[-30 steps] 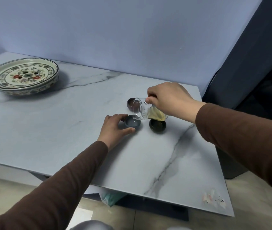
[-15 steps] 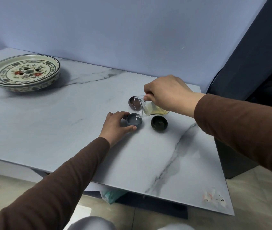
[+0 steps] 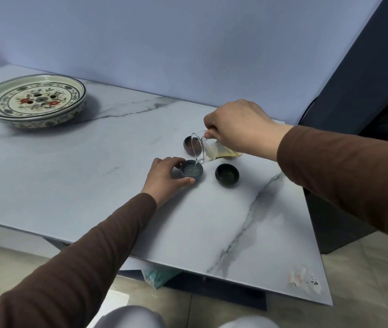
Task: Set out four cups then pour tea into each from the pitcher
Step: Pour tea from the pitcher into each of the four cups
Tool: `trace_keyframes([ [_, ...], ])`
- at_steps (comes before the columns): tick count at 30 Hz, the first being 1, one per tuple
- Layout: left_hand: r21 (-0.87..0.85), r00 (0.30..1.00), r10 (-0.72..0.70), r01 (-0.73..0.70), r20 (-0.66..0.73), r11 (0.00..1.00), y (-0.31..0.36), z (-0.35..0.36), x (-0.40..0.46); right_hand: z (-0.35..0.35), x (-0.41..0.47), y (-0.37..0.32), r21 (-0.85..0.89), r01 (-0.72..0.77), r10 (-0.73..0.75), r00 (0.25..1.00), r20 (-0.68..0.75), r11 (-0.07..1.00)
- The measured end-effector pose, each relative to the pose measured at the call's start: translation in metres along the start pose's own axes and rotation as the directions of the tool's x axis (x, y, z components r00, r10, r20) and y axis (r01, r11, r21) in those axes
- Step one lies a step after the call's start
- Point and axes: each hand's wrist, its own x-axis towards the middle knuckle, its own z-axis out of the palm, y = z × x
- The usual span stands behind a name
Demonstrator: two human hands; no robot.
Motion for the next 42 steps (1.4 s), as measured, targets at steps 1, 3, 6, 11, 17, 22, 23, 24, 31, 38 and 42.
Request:
trace_keyframes([
  [1, 0.001, 1.000, 0.000, 0.000, 0.001, 1.000, 0.000, 0.000, 0.000, 0.000, 0.000, 0.000, -0.004, 0.001, -0.001, 1.000, -0.002, 1.000],
  [3, 0.010, 1.000, 0.001, -0.001, 0.002, 1.000, 0.001, -0.001, 0.000, -0.001, 0.001, 0.000, -0.009, 0.001, -0.001, 1.000, -0.001, 1.000],
  [6, 0.011, 1.000, -0.001, 0.001, 0.006, 1.000, 0.002, -0.001, 0.000, -0.004, 0.001, -0.001, -0.018, 0.006, -0.006, 1.000, 0.003, 1.000],
  [11, 0.015, 1.000, -0.005, 0.005, 0.012, 1.000, 0.002, -0.002, 0.001, -0.007, 0.001, -0.001, -0.018, 0.012, -0.011, 1.000, 0.006, 1.000],
  [17, 0.023, 1.000, -0.010, 0.010, 0.020, 1.000, 0.003, -0.003, 0.001, -0.010, 0.002, -0.002, -0.028, 0.022, -0.022, 1.000, 0.000, 0.999],
  [22, 0.033, 1.000, -0.009, 0.009, 0.020, 0.999, 0.003, -0.003, 0.001, -0.007, 0.001, 0.002, 0.013, 0.005, -0.005, 1.000, -0.027, 1.000],
  [23, 0.034, 1.000, -0.012, 0.011, 0.022, 0.999, 0.003, -0.003, 0.001, -0.005, 0.000, 0.004, 0.036, -0.010, 0.011, 0.999, -0.033, 0.999],
  [24, 0.033, 1.000, -0.015, 0.014, 0.025, 0.999, 0.003, -0.003, 0.001, -0.003, -0.001, 0.007, 0.065, -0.030, 0.033, 0.999, -0.034, 0.997],
  [31, 0.053, 0.999, -0.022, 0.019, 0.042, 0.998, 0.004, -0.004, 0.001, 0.024, -0.018, 0.037, 0.416, -0.281, 0.270, 0.959, 0.088, 0.865],
  [38, 0.010, 0.998, 0.065, -0.065, 0.010, 0.998, 0.030, -0.019, 0.024, 0.034, -0.036, 0.079, 0.726, -0.444, 0.487, 0.857, 0.172, 0.525],
  [42, 0.064, 0.986, 0.163, -0.164, 0.031, 0.984, 0.061, -0.014, 0.058, 0.026, -0.039, 0.102, 0.724, -0.447, 0.533, 0.836, 0.129, 0.525],
])
